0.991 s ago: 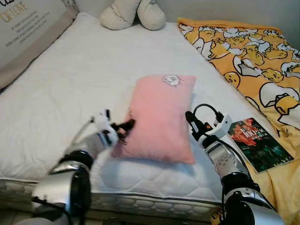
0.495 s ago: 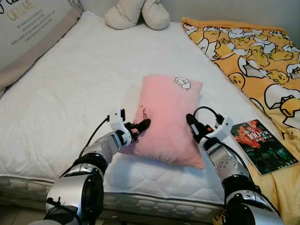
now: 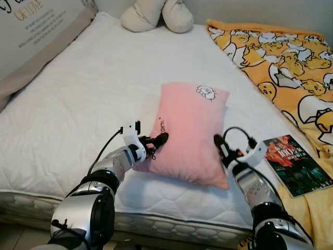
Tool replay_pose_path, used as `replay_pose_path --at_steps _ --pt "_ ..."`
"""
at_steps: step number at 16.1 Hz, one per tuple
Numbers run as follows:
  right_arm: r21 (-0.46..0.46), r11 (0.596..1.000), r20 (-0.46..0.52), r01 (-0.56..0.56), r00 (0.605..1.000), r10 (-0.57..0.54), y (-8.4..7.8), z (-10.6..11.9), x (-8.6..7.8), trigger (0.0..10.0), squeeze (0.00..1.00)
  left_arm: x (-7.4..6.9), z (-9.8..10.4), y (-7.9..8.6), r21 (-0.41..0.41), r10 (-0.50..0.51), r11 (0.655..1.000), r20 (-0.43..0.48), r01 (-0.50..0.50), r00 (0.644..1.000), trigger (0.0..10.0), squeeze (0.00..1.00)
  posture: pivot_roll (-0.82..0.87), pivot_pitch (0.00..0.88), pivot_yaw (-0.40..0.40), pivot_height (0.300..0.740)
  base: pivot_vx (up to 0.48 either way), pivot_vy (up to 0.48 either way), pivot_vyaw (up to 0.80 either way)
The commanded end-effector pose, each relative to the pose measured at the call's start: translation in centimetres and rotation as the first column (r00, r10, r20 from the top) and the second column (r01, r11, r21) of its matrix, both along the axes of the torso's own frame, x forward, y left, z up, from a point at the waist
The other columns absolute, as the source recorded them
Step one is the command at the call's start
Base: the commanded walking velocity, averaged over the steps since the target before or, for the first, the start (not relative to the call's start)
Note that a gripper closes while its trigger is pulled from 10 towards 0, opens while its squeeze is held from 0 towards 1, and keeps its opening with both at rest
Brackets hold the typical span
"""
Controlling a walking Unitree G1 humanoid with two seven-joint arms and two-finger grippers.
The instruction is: Clean up the room
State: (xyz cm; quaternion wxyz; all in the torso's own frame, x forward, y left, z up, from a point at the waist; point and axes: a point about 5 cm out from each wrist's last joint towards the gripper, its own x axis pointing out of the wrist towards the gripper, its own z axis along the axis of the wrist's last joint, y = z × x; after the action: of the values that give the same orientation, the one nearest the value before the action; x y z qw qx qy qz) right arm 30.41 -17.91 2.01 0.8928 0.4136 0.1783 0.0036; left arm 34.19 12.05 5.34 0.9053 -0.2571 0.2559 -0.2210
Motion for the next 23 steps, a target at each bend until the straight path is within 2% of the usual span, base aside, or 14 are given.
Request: replay_pose_path --at_steps 1,2,4,5,8,9,10,13,15,16,17,18,23 --pt "-0.019 1.0 -0.038 0.007 0.999 -0.008 -0.3 -0.6 -0.4 10.0 1.0 -0.1 -0.1 -0.3 0.007 -0.023 1.0 -0.004 0.023 1.0 10.0 1.0 -0.01 0.0 0.005 0.728 0.0 0.0 0.0" --pt "-0.017 1.0 -0.063 0.014 0.998 -0.015 -0.4 -1.0 -0.7 10.0 1.0 0.0 0.1 -0.2 0.004 -0.019 1.0 0.0 0.019 1.0 10.0 1.0 -0.01 0.0 0.005 0.728 0.0 0.0 0.0" --pt "-0.035 0.999 -0.095 -0.041 0.995 0.037 0.3 -1.4 -0.6 10.0 1.0 0.2 0.3 -0.1 0.002 -0.015 1.0 0.003 0.015 1.0 10.0 1.0 0.0 0.0 0.01 0.728 0.0 0.0 0.0" --pt "-0.034 0.998 -0.094 -0.055 0.994 0.051 0.7 -1.3 -0.3 10.0 0.0 0.2 0.3 -0.2 -0.004 -0.02 1.0 0.004 0.02 1.0 10.0 1.0 0.0 0.0 0.009 0.728 0.0 0.0 0.0" --pt "0.021 0.996 -0.026 -0.088 0.996 0.088 2.0 0.1 1.0 10.0 0.0 0.0 0.3 -0.8 -0.021 -0.045 0.999 0.005 0.045 0.999 10.0 1.0 0.0 0.0 0.007 0.728 0.0 0.0 0.0" --pt "0.028 0.995 -0.018 -0.094 0.995 0.095 2.3 0.3 1.2 9.7 0.0 0.0 0.2 -0.9 -0.022 -0.047 0.999 0.004 0.047 0.999 10.0 1.0 0.0 0.0 0.005 0.728 0.0 0.0 0.0" --pt "0.042 0.993 0.002 -0.108 0.994 0.108 2.7 0.5 1.4 0.0 0.0 -0.1 0.1 -0.9 -0.023 -0.051 0.998 0.002 0.051 0.999 10.0 1.0 0.0 0.0 0.003 0.728 0.0 0.0 0.0" --pt "0.044 0.991 0.029 -0.123 0.992 0.122 3.1 0.8 1.5 0.0 0.0 -0.3 -0.2 -1.0 0.001 -0.063 0.998 -0.002 0.063 0.998 10.0 1.0 0.0 0.0 0.002 0.728 0.0 0.0 0.0" --pt "0.066 0.996 0.043 -0.068 0.997 0.065 1.8 0.9 1.3 0.0 0.0 -0.4 -0.4 -1.2 0.0 -0.05 0.999 -0.005 0.05 0.999 10.0 0.97 0.0 0.0 0.002 0.728 0.0 0.0 0.0" --pt "0.07 0.996 0.044 -0.061 0.997 0.058 1.6 0.8 1.2 0.0 0.0 -0.4 -0.3 -1.2 -0.017 -0.051 0.999 -0.007 0.051 0.999 10.0 0.0 0.0 0.0 0.003 0.728 0.0 0.0 0.0" --pt "0.069 0.996 0.042 -0.058 0.998 0.055 1.5 0.6 1.0 0.0 0.0 -0.5 -0.3 -1.4 -0.037 -0.047 0.998 0.0 0.047 0.999 0.0 0.0 -0.01 0.0 0.005 0.728 0.0 0.0 0.0" --pt "0.067 0.996 0.039 -0.06 0.998 0.058 1.6 0.5 0.9 0.0 0.0 -0.6 -0.5 -1.5 -0.018 -0.049 0.999 0.0 0.049 0.999 0.0 0.0 -0.01 0.0 0.005 0.728 0.0 0.0 0.0" --pt "0.07 0.994 0.043 -0.082 0.996 0.079 2.3 0.3 0.7 0.0 0.0 -0.7 -0.6 -1.8 -0.043 -0.027 0.999 -0.007 0.026 1.0 0.0 0.0 -0.01 0.0 0.007 0.728 0.0 0.0 0.0"
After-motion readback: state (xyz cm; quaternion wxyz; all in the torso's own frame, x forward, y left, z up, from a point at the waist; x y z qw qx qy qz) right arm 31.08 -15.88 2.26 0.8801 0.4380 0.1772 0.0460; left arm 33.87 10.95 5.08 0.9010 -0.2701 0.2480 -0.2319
